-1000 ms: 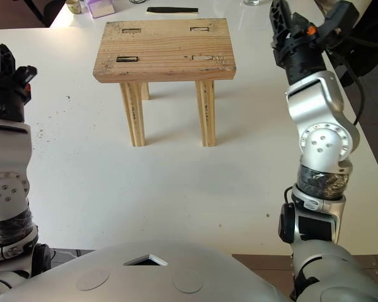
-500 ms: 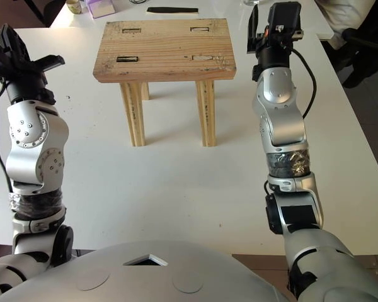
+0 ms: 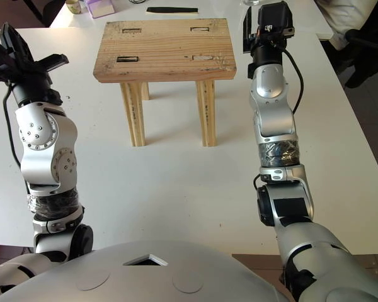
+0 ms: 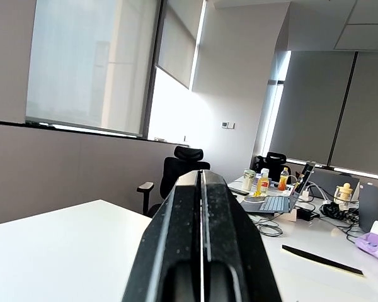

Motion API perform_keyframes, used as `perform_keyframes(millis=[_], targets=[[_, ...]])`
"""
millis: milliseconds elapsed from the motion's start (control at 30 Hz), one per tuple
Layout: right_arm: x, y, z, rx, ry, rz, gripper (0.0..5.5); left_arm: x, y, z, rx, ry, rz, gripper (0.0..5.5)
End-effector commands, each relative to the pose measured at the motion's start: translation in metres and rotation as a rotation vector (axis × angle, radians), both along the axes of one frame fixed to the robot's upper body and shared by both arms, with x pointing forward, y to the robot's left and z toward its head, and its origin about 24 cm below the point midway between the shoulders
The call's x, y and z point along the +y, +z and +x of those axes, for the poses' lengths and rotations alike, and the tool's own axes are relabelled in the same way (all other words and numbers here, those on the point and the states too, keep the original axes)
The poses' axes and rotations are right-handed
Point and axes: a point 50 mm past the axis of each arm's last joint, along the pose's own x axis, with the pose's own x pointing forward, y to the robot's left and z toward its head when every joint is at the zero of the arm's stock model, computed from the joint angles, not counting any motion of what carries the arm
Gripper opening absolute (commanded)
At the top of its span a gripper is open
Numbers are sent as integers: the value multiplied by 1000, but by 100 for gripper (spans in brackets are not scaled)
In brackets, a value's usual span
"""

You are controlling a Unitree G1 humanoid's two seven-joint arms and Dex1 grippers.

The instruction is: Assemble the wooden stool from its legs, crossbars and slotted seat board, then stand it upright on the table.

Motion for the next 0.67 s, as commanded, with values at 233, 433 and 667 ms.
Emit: perform_keyframes(millis=[233, 433, 667], targets=[[-16, -16, -2, -5, -206, 80, 339, 3, -9, 40, 59, -99, -34, 0], [-15, -27, -11, -1, -258, 102, 339, 16, -4, 54, 58, -96, -41, 0], [-3, -34, -29, -8, -274, 129, 339, 31, -6, 60, 137, -73, -29, 0]])
